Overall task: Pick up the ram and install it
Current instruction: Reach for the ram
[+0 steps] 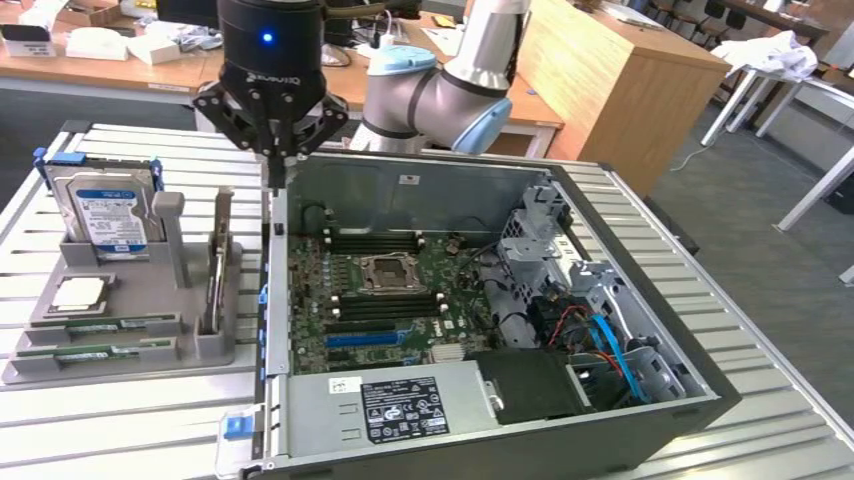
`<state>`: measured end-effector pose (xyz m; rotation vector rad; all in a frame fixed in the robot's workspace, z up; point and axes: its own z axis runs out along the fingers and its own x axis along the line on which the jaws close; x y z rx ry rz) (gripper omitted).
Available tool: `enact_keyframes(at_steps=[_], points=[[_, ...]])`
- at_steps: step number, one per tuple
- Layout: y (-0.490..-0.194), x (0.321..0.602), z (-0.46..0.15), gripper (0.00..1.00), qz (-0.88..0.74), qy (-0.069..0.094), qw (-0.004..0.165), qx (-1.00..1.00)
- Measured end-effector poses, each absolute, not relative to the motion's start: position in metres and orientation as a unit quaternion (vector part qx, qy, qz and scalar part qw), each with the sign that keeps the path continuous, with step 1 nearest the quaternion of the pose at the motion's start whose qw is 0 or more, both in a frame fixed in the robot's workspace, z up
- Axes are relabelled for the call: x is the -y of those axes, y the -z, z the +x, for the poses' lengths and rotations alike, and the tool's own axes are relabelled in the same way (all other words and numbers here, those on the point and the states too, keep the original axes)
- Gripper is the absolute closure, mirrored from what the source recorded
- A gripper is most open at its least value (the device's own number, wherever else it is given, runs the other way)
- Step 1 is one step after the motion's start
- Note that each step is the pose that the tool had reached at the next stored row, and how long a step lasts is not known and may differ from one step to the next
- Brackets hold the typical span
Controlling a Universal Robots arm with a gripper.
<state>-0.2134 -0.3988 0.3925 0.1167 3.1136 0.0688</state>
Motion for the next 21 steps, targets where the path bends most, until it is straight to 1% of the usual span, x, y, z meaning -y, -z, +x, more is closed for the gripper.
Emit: enact_keyframes(at_steps=[21], points=[[-0.391, 0.399, -0.272, 0.9, 0.037, -0.022, 0.013, -0.999]])
